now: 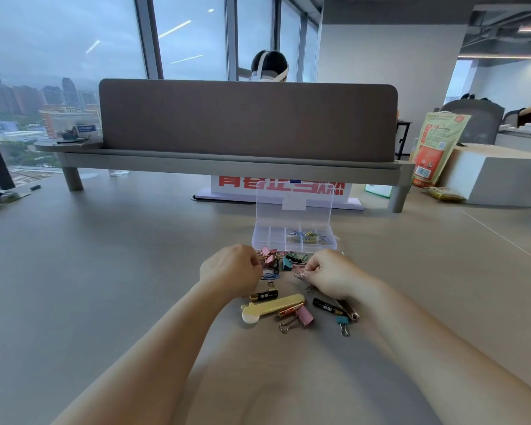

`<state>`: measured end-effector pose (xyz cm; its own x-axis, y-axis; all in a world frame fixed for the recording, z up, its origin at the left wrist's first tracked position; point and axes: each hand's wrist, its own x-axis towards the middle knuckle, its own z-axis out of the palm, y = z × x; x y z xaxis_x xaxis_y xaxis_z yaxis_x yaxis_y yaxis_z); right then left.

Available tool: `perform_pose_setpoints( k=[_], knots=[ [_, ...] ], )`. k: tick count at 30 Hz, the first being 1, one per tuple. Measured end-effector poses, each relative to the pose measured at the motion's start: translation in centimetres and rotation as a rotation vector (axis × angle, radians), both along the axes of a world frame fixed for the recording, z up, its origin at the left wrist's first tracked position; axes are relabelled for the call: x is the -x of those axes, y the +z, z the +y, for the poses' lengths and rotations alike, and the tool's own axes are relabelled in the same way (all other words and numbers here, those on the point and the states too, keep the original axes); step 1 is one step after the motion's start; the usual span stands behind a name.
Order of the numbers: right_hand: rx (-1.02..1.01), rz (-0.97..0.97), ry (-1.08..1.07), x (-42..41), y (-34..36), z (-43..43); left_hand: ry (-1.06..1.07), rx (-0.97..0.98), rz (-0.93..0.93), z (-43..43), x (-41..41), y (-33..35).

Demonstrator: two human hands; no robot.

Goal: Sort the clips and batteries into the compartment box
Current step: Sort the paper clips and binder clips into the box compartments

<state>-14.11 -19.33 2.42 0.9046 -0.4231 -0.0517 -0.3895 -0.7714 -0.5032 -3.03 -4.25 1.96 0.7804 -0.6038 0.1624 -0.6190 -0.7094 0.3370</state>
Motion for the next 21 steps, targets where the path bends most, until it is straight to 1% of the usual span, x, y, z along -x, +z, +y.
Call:
perform_pose_setpoints(
  k=[3, 5, 9, 11, 15, 17, 21],
  knots=[
    [-0.152, -0.090, -0.007, 0.3, 0.3, -0.4, -0.003, 0.001, -0.002, 0.0, 0.1, 0.2],
    [-0.298, -0.131, -0.057, 0.3, 0.2, -0.8, -0.041, -0.005, -0.011, 0.0, 0.2, 0.3],
    [-0.783, -0.173, -0.148, 0.4, 0.4, -1.4, -0.111, -0.081, -0.089, -0.1, 0.7, 0.8],
    [-0.961, -0.185, -0.178, 0.5, 0.6, -1.5, -0.129, -0.112, -0.122, -0.2, 0.9, 0.9],
    [-1.240, -0.200, -0.176, 0.8, 0.6, -2.0, -0.151, -0.142, -0.180, -0.5, 0.9, 0.6],
    [-1.355, -0.238, -0.174, 0.8, 0.6, -2.2, -0.158, -0.160, -0.185, -0.7, 0.9, 0.5],
    [-1.489, -0.375, -0.143, 1.0, 0.6, -2.4, -0.163, -0.152, -0.191, -0.9, 1.2, 0.4]
  ],
)
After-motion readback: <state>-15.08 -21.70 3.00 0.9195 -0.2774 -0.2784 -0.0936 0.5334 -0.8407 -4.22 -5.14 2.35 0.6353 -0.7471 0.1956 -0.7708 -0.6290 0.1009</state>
